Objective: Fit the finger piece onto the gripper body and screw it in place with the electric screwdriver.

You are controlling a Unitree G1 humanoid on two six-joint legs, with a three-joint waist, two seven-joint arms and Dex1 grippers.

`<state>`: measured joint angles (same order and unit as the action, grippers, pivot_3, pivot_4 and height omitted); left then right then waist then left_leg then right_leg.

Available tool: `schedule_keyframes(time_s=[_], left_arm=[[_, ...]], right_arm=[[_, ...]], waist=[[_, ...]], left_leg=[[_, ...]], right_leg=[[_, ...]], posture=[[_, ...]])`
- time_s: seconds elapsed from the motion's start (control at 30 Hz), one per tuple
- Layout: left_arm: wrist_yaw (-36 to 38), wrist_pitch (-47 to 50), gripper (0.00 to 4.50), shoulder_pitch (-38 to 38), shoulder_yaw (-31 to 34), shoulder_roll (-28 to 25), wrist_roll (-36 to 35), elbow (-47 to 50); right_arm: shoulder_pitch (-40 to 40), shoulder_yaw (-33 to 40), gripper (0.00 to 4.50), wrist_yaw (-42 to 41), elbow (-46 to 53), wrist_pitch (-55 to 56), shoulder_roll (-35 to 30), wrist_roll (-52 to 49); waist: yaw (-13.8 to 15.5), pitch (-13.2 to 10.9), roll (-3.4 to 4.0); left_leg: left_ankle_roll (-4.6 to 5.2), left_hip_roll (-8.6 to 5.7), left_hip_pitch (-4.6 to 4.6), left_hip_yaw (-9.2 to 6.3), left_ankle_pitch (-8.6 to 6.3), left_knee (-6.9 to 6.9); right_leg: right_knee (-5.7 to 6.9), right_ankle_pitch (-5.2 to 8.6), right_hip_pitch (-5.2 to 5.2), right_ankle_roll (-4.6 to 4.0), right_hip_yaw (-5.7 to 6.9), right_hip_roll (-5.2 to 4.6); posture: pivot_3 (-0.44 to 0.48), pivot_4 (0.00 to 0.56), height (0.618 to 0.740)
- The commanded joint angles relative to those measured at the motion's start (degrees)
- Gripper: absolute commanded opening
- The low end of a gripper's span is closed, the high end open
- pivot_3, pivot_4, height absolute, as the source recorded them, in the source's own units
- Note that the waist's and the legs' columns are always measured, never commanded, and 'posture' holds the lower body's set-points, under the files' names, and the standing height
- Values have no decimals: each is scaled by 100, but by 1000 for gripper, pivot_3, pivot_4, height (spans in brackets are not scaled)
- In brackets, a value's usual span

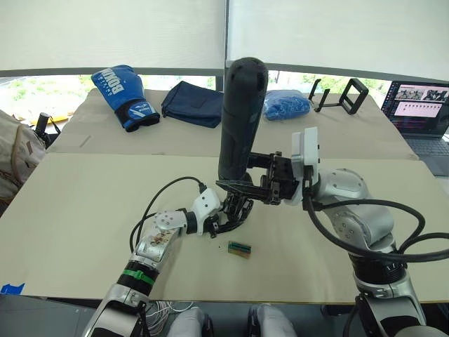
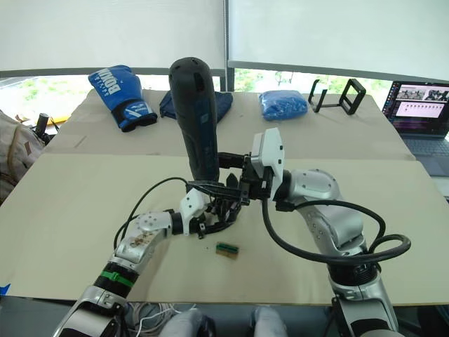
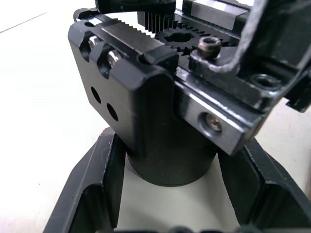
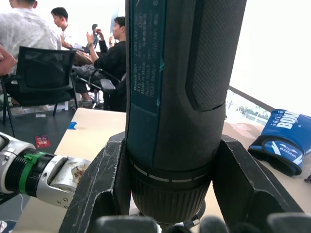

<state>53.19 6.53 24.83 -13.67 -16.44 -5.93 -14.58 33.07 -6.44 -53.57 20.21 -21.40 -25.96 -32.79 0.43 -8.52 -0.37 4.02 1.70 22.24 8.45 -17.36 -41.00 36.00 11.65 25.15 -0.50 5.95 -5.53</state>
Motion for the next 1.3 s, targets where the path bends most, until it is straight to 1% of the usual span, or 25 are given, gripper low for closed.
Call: schedule_keyframes(time_s=[0.03,0.37,0.93,1.3], left_arm=[[71,137,2278,-132,-120,-38,3,56],[98,241,2278,-180,-138,-80,0,148],[93,355,2278,-221,-148,-115,-30,230],[60,379,2278,-252,-171,-117,-48,259]], right_arm=[[36,110,1965,-43,152,252,54,-26],[-56,106,1965,-119,160,220,39,30],[65,63,1965,-35,122,117,99,204],[183,-20,1965,-38,178,-119,49,132]], waist=[[-1,0,0],[-2,0,0],[-8,0,0],[-14,0,0]], left_leg=[[0,0,0,0,0,0],[0,0,0,0,0,0],[-1,0,-1,0,1,1],[-1,0,-1,0,1,0]], right_leg=[[0,0,0,0,0,0],[0,0,0,0,0,0],[1,0,0,0,-1,0],[1,0,0,0,-1,0]], posture=[[0,150,740],[0,150,740],[0,150,740],[0,150,740]])
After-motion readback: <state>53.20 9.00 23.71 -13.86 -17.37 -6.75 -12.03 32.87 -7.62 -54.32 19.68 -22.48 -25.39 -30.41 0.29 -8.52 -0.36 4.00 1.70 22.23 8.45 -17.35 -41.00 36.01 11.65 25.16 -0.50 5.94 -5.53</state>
